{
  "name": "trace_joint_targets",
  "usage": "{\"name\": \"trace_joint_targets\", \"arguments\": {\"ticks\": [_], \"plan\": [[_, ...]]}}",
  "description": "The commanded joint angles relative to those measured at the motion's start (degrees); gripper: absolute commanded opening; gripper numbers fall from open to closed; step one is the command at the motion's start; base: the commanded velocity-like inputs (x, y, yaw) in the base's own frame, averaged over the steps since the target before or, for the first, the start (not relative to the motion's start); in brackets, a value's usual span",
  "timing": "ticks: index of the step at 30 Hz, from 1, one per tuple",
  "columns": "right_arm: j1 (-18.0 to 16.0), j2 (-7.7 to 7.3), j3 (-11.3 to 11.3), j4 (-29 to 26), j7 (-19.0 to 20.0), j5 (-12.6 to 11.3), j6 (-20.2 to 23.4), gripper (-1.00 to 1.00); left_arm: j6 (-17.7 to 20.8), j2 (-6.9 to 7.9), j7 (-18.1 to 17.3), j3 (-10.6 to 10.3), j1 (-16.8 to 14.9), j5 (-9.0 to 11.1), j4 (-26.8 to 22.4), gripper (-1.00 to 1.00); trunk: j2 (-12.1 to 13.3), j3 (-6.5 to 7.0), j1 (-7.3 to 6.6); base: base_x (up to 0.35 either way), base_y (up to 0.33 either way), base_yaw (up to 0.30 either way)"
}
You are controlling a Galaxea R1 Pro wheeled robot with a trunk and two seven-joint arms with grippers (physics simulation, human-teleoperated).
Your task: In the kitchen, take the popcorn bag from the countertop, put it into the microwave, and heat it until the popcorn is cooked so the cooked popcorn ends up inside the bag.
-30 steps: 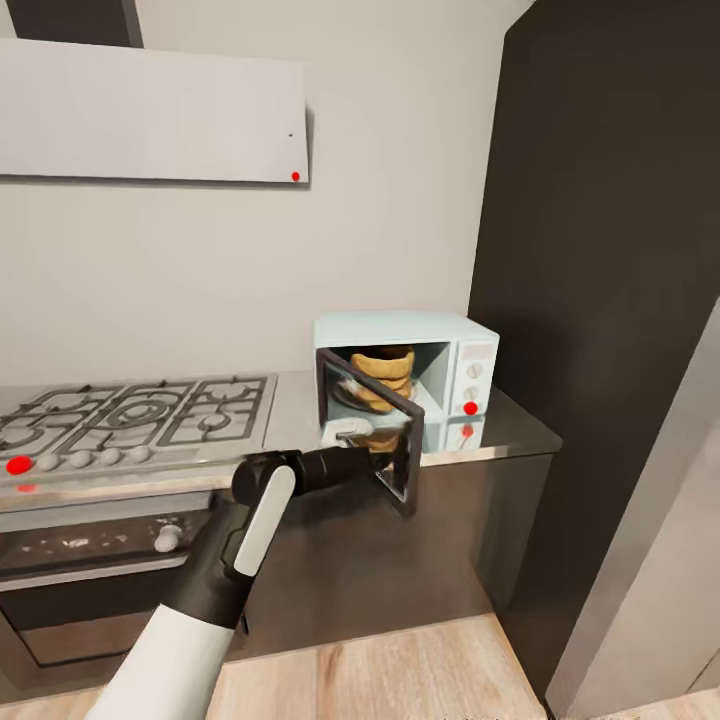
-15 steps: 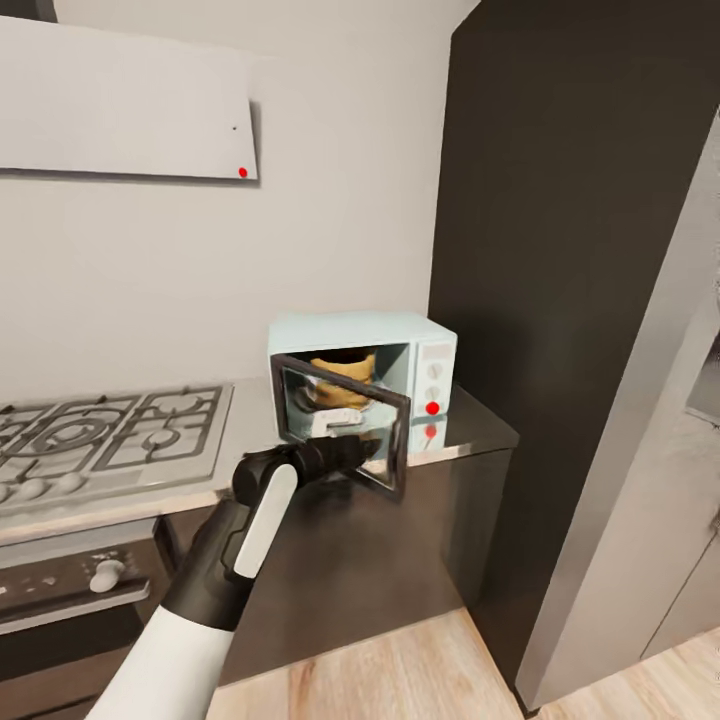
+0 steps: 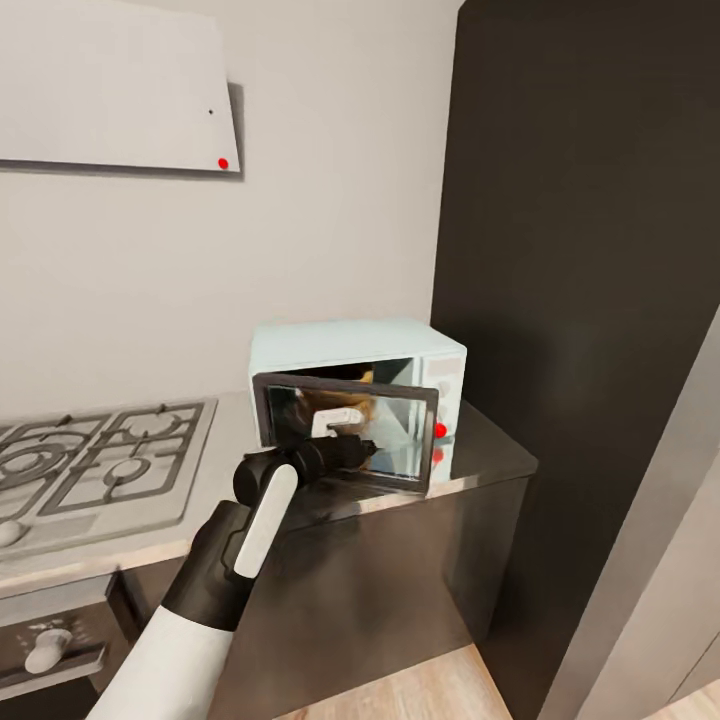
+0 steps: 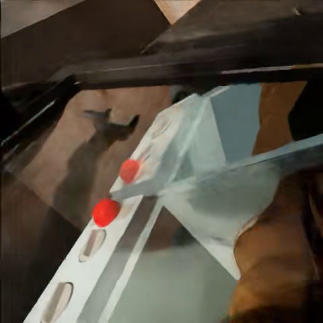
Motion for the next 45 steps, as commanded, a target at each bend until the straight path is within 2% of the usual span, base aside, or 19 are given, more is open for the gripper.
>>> {"name": "trace_joint_targets", "arguments": {"ticks": [1,6,16,18,21,23,30,36,41,45], "plan": [[-0.07,-0.01,-0.49,0.07,0.10,0.59,0.09,1.00,-0.46,-0.01,0.50,-0.01,-0.05,0.33,-0.04,1.00,-0.03,-0.06,0.03,0.318,0.000,0.000],[-0.07,0.06,-0.49,0.07,-0.65,0.55,0.17,1.00,-1.21,-0.01,0.50,0.03,-0.05,0.26,0.02,1.00,-0.03,-0.06,0.03,0.228,0.000,-0.145],[-0.07,0.07,-0.49,0.07,-1.11,0.59,0.17,1.00,-1.32,-0.01,0.75,0.04,-0.05,0.17,0.15,1.00,-0.03,-0.06,0.03,0.008,0.000,-0.240],[-0.07,0.07,-0.49,0.07,-1.11,0.55,0.17,1.00,-1.32,-0.01,2.64,0.04,-0.05,0.17,0.15,1.00,-0.03,-0.06,0.03,0.000,0.000,-0.229],[-0.07,0.07,-0.49,0.07,-1.11,0.55,0.17,1.00,-1.34,-0.01,8.84,-0.01,-0.05,0.13,0.15,1.00,-0.03,-0.06,0.03,0.000,0.000,-0.188],[-0.07,0.07,-0.49,0.07,-1.11,0.52,0.17,1.00,-1.40,-0.01,11.17,0.07,-0.05,0.03,0.20,1.00,-0.03,-0.06,0.03,0.000,0.000,-0.136],[-0.07,0.07,-0.49,0.07,-1.11,0.52,0.17,1.00,-2.60,0.31,14.98,0.51,-0.05,-0.02,0.33,1.00,-0.03,-0.06,0.03,0.000,0.000,-0.016],[-0.07,0.07,-0.49,0.07,-1.11,0.57,0.17,1.00,-2.79,0.32,15.60,0.69,-0.05,0.02,0.39,1.00,-0.03,-0.06,0.03,0.000,0.000,0.000],[-0.07,0.07,-0.49,0.07,-1.12,0.59,0.17,1.00,-8.19,0.40,15.62,2.58,-0.05,0.24,2.70,1.00,-0.03,-0.06,0.03,0.000,0.000,0.000],[-0.07,0.07,-0.49,0.07,-1.11,0.59,0.17,1.00,-8.68,0.32,15.62,2.52,-0.05,0.31,3.40,1.00,-0.03,-0.06,0.03,0.054,0.000,0.000]]}}
